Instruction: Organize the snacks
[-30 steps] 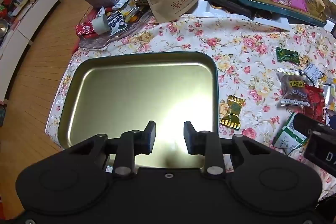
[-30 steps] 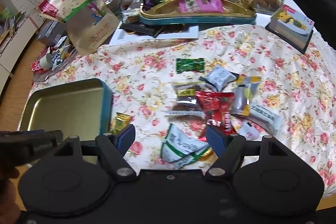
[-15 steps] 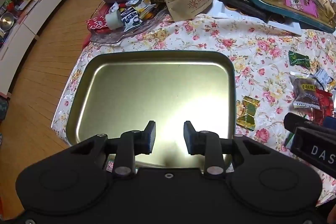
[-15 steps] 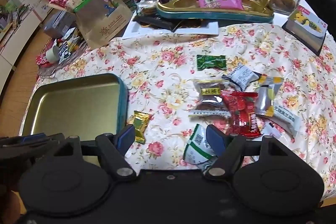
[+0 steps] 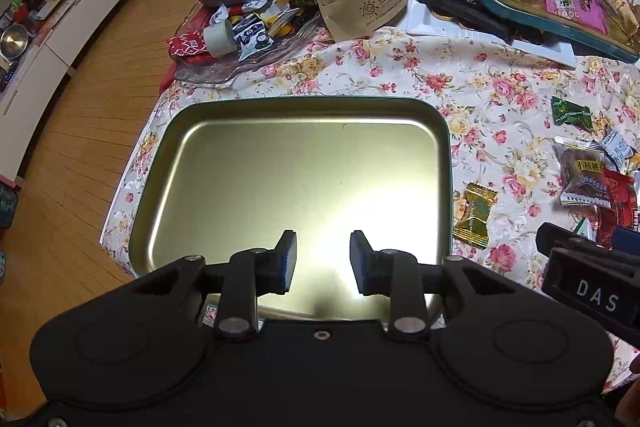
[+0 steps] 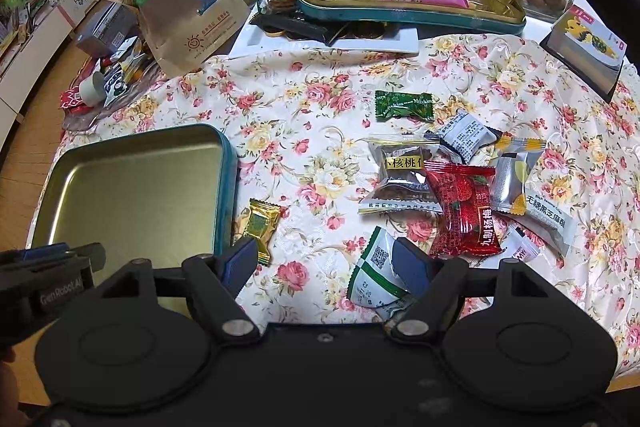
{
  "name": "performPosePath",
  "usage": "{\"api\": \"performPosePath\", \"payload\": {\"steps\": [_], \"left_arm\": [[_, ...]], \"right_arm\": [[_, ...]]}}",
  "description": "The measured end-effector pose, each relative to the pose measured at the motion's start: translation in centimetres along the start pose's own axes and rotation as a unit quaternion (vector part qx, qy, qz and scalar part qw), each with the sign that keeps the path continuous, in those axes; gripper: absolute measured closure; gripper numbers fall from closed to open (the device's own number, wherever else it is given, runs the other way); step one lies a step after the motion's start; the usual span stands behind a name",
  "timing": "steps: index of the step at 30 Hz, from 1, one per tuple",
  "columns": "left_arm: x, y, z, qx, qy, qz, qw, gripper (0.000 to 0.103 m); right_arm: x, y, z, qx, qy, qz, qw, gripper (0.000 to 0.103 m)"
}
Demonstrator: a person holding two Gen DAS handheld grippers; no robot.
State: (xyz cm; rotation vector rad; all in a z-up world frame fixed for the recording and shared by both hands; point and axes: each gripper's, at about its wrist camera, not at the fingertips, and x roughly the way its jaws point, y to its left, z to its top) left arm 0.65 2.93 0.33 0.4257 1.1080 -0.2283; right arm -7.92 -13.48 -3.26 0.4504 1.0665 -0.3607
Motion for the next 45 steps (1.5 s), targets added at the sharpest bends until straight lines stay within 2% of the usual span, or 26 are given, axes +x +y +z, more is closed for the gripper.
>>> {"api": "performPosePath", "payload": {"steps": [45], "left_arm": [[0.67, 0.14, -0.29, 0.004, 0.018, -0.001, 0.9998, 0.063]], "right_arm": [[0.42, 0.65, -0.35, -0.009, 0.003, -0.007, 1.000, 0.025]]}}
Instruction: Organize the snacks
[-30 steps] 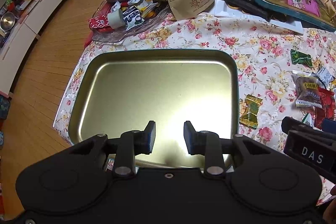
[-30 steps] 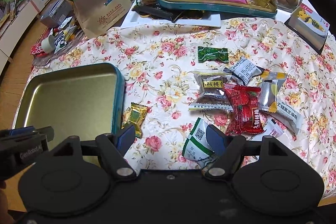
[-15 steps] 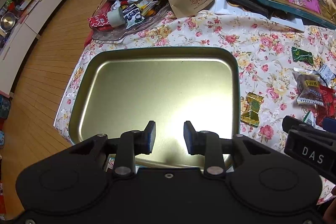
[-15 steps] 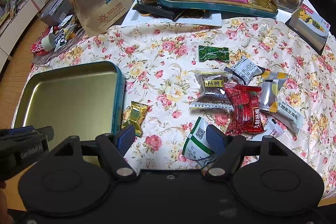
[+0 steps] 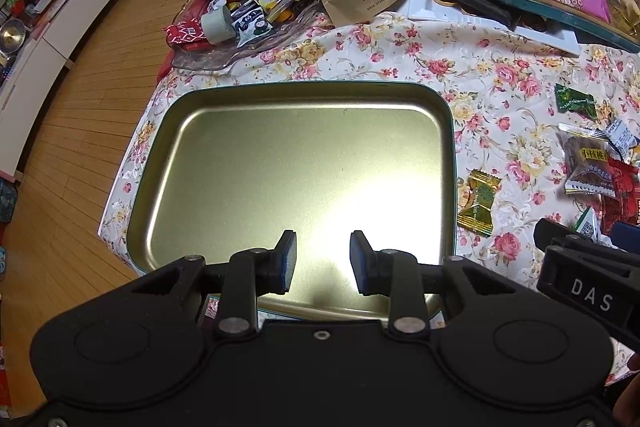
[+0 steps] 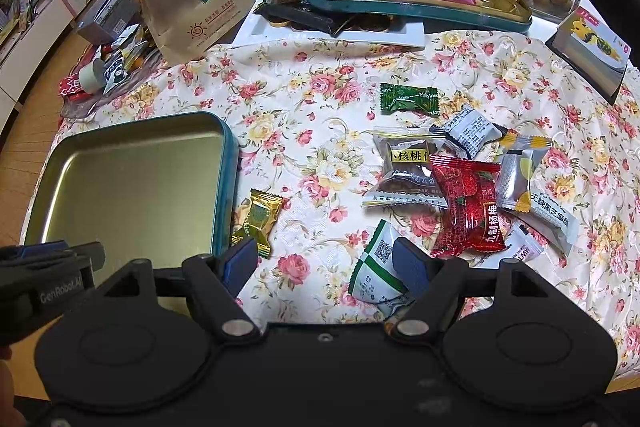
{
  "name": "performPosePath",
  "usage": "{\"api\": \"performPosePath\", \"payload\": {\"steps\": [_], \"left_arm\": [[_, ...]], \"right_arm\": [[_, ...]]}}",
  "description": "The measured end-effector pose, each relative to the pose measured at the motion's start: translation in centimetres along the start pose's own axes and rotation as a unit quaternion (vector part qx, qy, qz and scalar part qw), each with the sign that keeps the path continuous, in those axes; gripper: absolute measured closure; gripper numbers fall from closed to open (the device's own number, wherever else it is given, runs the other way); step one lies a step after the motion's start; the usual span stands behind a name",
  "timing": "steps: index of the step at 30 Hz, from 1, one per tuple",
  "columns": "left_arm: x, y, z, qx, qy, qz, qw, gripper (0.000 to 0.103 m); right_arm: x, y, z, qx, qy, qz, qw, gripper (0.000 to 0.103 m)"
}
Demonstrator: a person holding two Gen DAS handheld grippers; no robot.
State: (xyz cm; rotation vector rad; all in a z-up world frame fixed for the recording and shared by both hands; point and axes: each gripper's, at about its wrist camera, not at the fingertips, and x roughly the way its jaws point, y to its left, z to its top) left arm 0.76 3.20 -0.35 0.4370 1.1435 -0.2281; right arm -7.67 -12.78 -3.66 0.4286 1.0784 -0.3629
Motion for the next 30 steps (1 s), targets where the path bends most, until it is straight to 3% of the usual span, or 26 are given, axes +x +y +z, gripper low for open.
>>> {"api": "performPosePath", "payload": {"steps": [23, 30], "left_arm": [[0.26, -0.21, 0.08, -0.001, 0.013, -0.008, 0.9999, 0.063], [-0.26, -0.96, 0.33, 0.008, 0.004, -0.014, 0.9999, 0.063]], "right_arm": [[0.41, -0.08, 0.09, -0.004, 0.002, -0.010, 1.000, 0.025], [-0.34, -0.75, 0.24, -0.017, -0.037, -0.036, 0.999, 0.026]]}}
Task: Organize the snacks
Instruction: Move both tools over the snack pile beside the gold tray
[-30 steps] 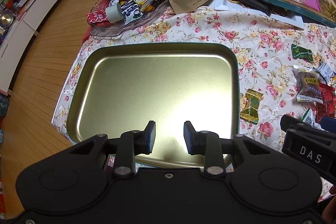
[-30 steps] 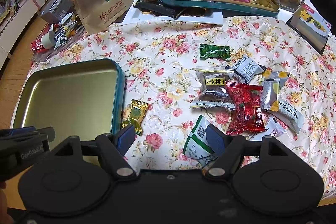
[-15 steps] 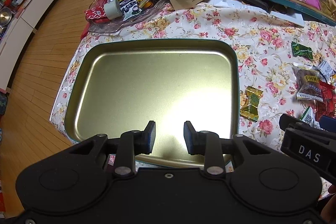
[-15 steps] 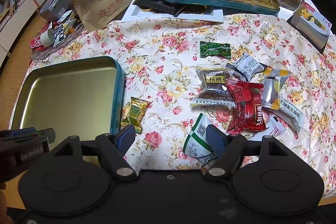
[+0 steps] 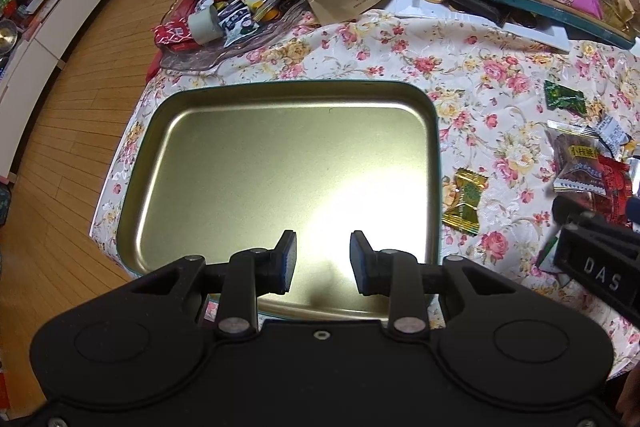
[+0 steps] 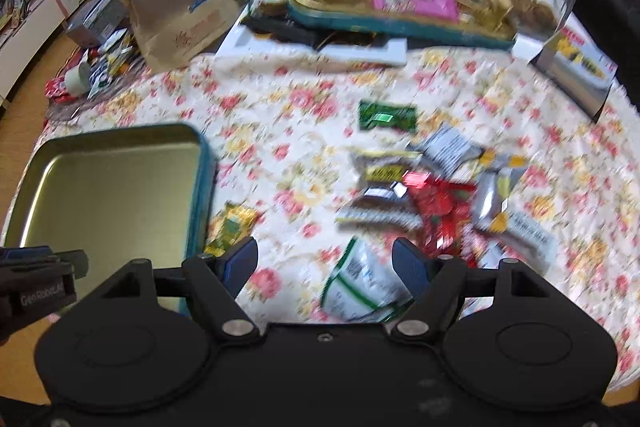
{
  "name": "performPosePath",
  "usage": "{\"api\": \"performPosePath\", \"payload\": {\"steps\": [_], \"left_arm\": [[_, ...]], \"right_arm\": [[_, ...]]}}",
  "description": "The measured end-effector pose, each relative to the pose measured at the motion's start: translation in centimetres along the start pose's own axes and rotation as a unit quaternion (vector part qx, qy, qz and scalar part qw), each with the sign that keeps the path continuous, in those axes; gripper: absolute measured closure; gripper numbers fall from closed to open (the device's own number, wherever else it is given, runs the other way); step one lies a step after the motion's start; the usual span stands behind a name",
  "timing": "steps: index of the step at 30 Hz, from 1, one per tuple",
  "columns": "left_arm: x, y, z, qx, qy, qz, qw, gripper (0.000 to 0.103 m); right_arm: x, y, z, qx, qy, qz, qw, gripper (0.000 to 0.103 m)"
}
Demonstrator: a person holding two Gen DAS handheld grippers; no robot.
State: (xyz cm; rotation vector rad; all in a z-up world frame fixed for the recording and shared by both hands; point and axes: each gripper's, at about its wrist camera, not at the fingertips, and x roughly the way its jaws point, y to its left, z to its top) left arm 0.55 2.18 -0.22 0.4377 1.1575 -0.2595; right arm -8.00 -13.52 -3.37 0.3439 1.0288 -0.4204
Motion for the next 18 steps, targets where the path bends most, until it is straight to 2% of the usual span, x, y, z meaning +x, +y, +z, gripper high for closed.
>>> {"api": "performPosePath", "payload": {"steps": [5, 10, 14, 18], "left_arm": [[-0.7, -1.3, 0.2, 0.015, -0.008, -0.013, 0.9998, 0.063], [-1.5, -2.8, 0.3, 0.031, -0.029, -0.016, 0.9990, 0.063], [-1.9, -4.1, 0.6, 0.036, -0.035, -0.025, 0.9984, 0.063], [-2.1, -5.6, 0.8, 0.039, -0.034, -0.039, 0.9979, 0.063]], "right_arm": [[-1.5, -1.5, 0.0, 0.001, -0.090, -0.053, 0.994, 0.026], [-3.2, -3.8, 0.1, 0.023, -0.186, -0.136, 0.973, 0.026], [-4.2, -6.5, 0.6, 0.033, -0.209, -0.174, 0.962, 0.027], [-4.2, -9.9, 0.8, 0.067, -0.188, -0.158, 0.967, 0.029]]}}
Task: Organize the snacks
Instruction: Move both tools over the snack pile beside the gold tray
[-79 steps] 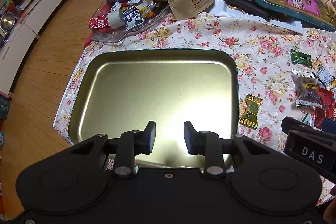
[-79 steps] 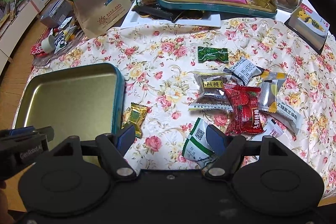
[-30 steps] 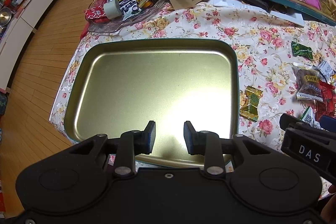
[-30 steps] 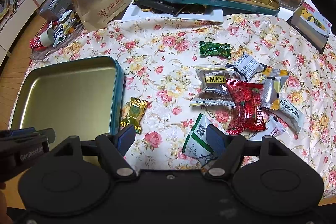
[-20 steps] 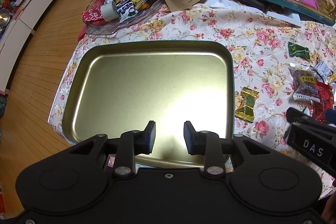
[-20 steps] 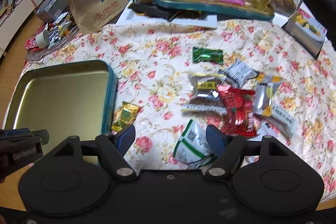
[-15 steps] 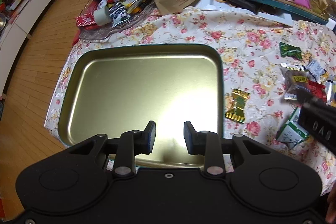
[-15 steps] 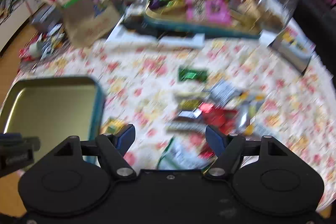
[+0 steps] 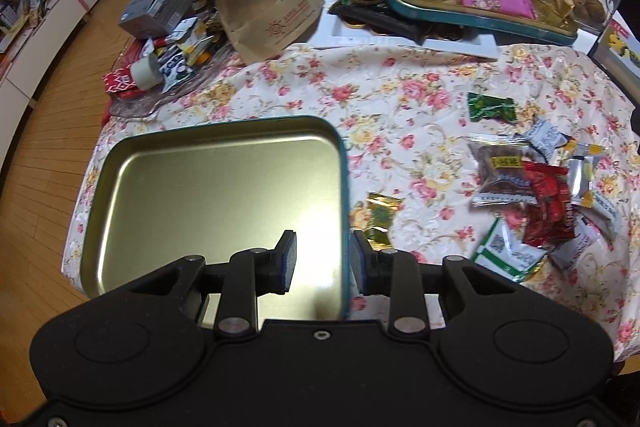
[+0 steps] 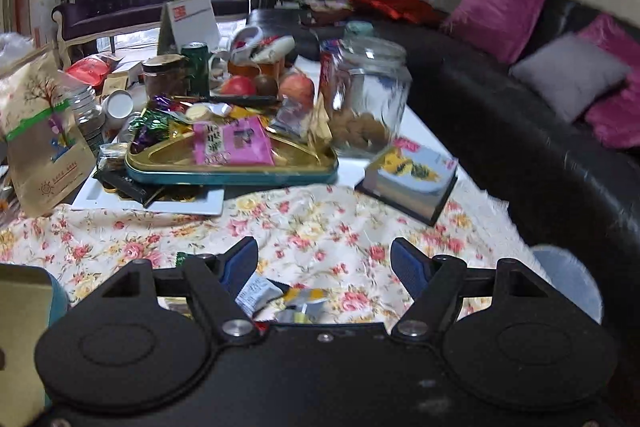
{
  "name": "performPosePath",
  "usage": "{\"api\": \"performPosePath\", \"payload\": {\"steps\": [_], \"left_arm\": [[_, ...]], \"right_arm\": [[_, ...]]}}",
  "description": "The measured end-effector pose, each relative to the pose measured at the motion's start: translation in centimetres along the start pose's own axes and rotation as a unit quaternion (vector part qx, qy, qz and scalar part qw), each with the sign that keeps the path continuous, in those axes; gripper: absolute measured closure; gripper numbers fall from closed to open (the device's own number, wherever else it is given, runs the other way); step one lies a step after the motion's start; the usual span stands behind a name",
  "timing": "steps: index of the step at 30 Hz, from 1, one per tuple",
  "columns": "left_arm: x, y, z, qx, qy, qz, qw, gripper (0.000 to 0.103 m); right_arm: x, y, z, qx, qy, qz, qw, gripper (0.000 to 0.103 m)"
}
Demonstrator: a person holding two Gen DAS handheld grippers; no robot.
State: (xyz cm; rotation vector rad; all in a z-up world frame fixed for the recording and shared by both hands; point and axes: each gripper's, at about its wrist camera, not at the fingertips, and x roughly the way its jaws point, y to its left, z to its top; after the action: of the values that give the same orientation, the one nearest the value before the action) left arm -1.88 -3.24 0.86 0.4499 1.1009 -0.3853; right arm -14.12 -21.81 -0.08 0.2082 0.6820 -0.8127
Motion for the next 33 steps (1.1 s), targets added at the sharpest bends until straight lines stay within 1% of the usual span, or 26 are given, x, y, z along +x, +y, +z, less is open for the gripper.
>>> {"api": "performPosePath", "payload": {"steps": [2, 5, 6, 8, 9, 10, 11, 12, 14, 16, 17, 20, 24, 27, 29, 31, 33], "left_arm": [[-0.1, -0.8, 0.3, -0.002, -0.002, -0.007, 1.0000, 0.063], [-0.3, -2.2, 0.8, 0.001, -0.010, -0.020, 0.9998, 0.063], [-0.4, -2.6, 1.1, 0.005, -0.014, -0.025, 0.9996, 0.063], [-0.6, -3.4, 1.5, 0.006, -0.016, -0.031, 0.9994, 0.063], [-0.5, -3.7, 1.7, 0.005, -0.013, -0.035, 0.9993, 0.063], [-0.3, -3.9, 1.9, 0.004, -0.007, -0.040, 0.9992, 0.063], [-0.1, -4.1, 2.0, 0.004, 0.001, -0.049, 0.9988, 0.063], [0.3, -4.2, 2.1, 0.004, 0.012, -0.058, 0.9982, 0.063], [1.1, -4.5, 2.2, 0.005, 0.034, -0.073, 0.9968, 0.063], [1.9, -4.8, 2.1, 0.008, 0.052, -0.074, 0.9959, 0.064], [2.1, -5.0, 2.0, 0.011, 0.057, -0.071, 0.9958, 0.067], [2.7, -5.6, 1.6, 0.020, 0.065, -0.074, 0.9949, 0.068], [3.7, -6.3, 1.4, 0.023, 0.096, -0.100, 0.9901, 0.068], [4.5, -6.5, 1.3, 0.021, 0.117, -0.117, 0.9859, 0.068], [5.0, -6.8, 1.1, 0.030, 0.130, -0.134, 0.9819, 0.068], [5.3, -6.9, 0.9, 0.029, 0.136, -0.139, 0.9806, 0.068], [5.3, -7.3, 0.7, 0.038, 0.137, -0.152, 0.9780, 0.069]], "right_arm": [[0.5, -1.1, -0.1, 0.009, 0.012, 0.003, 1.000, 0.029], [1.3, -2.6, -0.4, 0.013, 0.016, 0.004, 1.000, 0.030], [1.4, -3.0, -0.5, 0.015, 0.022, 0.010, 1.000, 0.034], [2.0, -4.0, -0.6, 0.032, 0.044, 0.020, 0.998, 0.035], [2.6, -4.6, -0.7, 0.044, 0.063, 0.023, 0.997, 0.035], [3.3, -5.1, -0.9, 0.064, 0.089, 0.030, 0.994, 0.037], [3.8, -6.0, -1.2, 0.088, 0.115, 0.038, 0.989, 0.040], [4.5, -6.7, -1.6, 0.111, 0.141, 0.051, 0.982, 0.042], [5.8, -7.8, -2.3, 0.152, 0.190, 0.077, 0.967, 0.043], [6.6, -8.3, -3.1, 0.163, 0.227, 0.103, 0.955, 0.046], [6.9, -8.5, -3.4, 0.166, 0.237, 0.106, 0.952, 0.047], [7.2, -8.8, -3.9, 0.173, 0.243, 0.090, 0.950, 0.048], [8.4, -9.1, -4.1, 0.178, 0.250, 0.073, 0.949, 0.048], [9.1, -9.3, -4.0, 0.178, 0.259, 0.072, 0.947, 0.048], [8.9, -9.3, -3.8, 0.172, 0.261, 0.083, 0.946, 0.048], [9.1, -9.1, -3.8, 0.166, 0.263, 0.085, 0.947, 0.048], [8.9, -9.0, -3.9, 0.164, 0.262, 0.079, 0.948, 0.048]]}}
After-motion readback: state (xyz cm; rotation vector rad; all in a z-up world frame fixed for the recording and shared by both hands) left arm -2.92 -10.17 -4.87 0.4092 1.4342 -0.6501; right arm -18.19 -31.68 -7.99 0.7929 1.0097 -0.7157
